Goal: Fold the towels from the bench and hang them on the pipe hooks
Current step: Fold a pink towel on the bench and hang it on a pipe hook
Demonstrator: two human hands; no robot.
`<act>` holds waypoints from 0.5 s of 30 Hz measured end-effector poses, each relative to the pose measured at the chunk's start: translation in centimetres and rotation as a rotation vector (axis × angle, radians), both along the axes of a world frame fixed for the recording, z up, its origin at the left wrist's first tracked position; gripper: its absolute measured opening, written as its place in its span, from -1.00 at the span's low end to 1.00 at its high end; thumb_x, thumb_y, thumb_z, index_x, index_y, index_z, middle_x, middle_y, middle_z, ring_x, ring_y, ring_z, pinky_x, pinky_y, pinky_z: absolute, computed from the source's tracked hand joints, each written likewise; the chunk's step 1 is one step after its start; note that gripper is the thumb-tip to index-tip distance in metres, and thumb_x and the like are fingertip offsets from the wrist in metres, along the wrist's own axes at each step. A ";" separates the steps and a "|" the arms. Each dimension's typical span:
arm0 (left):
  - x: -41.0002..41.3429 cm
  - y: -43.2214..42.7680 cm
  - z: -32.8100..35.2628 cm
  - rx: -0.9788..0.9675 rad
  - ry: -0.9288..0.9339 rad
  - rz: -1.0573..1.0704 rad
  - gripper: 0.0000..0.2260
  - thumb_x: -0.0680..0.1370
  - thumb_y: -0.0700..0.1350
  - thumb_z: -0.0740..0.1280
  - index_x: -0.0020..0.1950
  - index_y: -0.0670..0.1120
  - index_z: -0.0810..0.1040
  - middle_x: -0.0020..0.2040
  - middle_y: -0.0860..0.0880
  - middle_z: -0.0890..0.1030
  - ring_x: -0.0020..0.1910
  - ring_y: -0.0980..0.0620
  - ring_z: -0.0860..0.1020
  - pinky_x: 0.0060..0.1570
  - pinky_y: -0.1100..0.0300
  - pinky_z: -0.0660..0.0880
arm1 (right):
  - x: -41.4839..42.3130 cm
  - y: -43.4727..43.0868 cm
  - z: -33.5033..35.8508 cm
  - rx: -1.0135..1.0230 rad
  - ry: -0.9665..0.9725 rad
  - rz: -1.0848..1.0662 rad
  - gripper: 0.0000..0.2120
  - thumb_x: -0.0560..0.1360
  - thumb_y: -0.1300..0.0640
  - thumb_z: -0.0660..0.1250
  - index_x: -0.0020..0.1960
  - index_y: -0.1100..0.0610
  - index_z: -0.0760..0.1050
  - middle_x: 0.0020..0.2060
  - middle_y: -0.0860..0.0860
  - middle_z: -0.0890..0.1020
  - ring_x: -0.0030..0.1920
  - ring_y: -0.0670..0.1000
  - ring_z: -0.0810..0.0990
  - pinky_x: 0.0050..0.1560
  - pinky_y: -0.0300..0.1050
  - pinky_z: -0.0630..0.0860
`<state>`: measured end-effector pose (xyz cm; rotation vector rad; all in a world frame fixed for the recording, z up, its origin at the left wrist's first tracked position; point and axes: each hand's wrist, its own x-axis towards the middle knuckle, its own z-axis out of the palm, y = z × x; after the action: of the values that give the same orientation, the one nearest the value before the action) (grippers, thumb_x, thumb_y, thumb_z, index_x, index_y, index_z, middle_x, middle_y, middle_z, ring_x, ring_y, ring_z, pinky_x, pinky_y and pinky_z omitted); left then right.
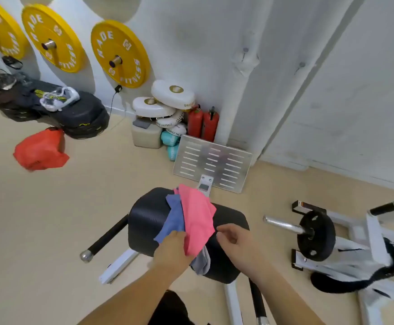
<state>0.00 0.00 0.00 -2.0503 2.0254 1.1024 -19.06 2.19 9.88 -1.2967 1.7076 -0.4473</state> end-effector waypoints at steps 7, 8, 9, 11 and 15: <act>2.1 -5.4 0.1 0.031 0.104 -0.202 -0.81 0.59 0.00 0.25 0.16 0.07 0.58 -0.11 0.11 0.61 -0.26 0.13 0.48 -0.28 0.38 0.37 | 2.6 -5.3 -4.1 0.175 0.010 -0.076 -0.76 0.56 0.08 0.36 0.21 -0.06 0.61 0.06 -0.19 0.71 0.06 -0.26 0.66 0.21 -0.19 0.58; 2.4 -6.1 0.7 0.036 0.144 -0.222 -0.82 0.58 0.00 0.25 0.13 0.07 0.59 -0.14 0.12 0.59 -0.28 0.14 0.48 -0.28 0.39 0.38 | 2.8 -5.8 -4.1 0.189 0.034 -0.033 -0.68 0.55 0.13 0.35 0.29 -0.05 0.58 0.15 -0.18 0.68 0.14 -0.25 0.63 0.28 -0.20 0.55; 2.8 -6.8 1.5 0.040 0.187 -0.230 -0.82 0.57 0.01 0.26 0.12 0.08 0.59 -0.13 0.14 0.58 -0.25 0.15 0.50 -0.22 0.37 0.43 | 3.0 -6.1 -4.3 0.195 0.053 0.019 -0.59 0.54 0.16 0.35 0.38 -0.05 0.52 0.25 -0.17 0.62 0.23 -0.22 0.58 0.33 -0.24 0.49; 3.5 -8.4 3.0 0.009 0.259 -0.248 -0.83 0.52 0.02 0.28 0.07 0.09 0.58 -0.10 0.19 0.53 -0.14 0.14 0.53 -0.08 0.24 0.52 | 3.4 -6.8 -4.2 0.161 0.066 0.111 -0.41 0.52 0.18 0.39 0.51 -0.08 0.38 0.38 -0.17 0.48 0.36 -0.19 0.45 0.40 -0.32 0.34; 3.7 -11.9 7.0 -0.044 0.377 -0.270 -0.90 0.49 0.00 0.28 -0.02 0.12 0.53 -0.10 0.16 0.61 -0.12 0.12 0.58 -0.07 0.14 0.56 | 3.2 -9.1 -2.1 0.051 -0.010 0.209 -0.35 0.44 0.16 0.45 0.39 -0.34 0.38 0.29 -0.35 0.52 0.35 -0.26 0.46 0.41 -0.32 0.36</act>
<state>3.75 -11.92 7.00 -1.6109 2.4227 1.4843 -15.89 -6.88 7.76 -1.4154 1.5457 -0.2856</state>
